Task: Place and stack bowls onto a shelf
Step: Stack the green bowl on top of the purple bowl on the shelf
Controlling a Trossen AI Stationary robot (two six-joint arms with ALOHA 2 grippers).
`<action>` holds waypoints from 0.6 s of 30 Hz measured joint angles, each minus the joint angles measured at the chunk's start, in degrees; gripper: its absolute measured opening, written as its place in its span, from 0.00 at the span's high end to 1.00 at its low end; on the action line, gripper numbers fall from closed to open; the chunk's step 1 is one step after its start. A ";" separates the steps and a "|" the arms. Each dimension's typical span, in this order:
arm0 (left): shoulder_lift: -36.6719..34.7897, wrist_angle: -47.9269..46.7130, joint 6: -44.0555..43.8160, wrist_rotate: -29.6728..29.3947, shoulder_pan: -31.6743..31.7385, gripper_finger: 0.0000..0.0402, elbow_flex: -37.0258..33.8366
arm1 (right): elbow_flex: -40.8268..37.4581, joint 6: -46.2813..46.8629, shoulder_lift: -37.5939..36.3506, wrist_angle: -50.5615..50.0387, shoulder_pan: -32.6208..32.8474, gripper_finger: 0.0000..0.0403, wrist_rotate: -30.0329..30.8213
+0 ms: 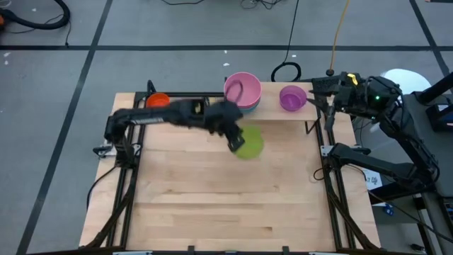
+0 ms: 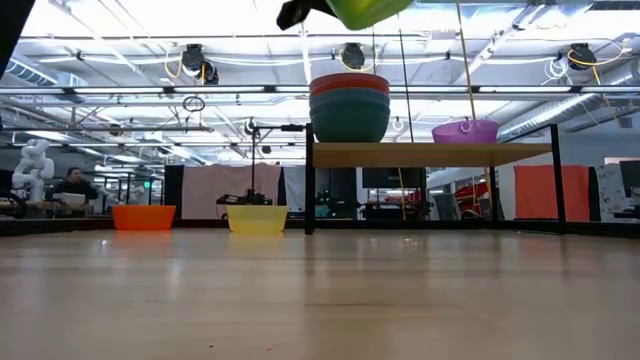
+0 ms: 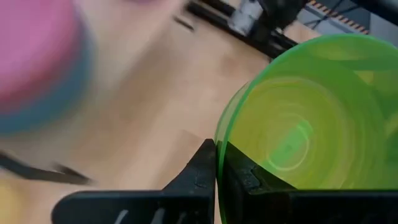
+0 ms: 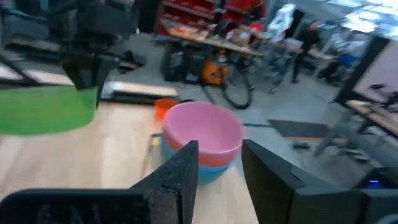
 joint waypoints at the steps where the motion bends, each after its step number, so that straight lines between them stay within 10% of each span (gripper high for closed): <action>1: -0.13 -0.97 2.54 0.17 1.34 0.99 1.42 | 0.00 -0.13 -0.21 0.61 0.00 0.71 1.12; 18: 0.02 8.71 16.62 6.19 16.43 0.99 6.21 | 0.00 -2.54 -4.50 0.77 0.00 0.71 10.24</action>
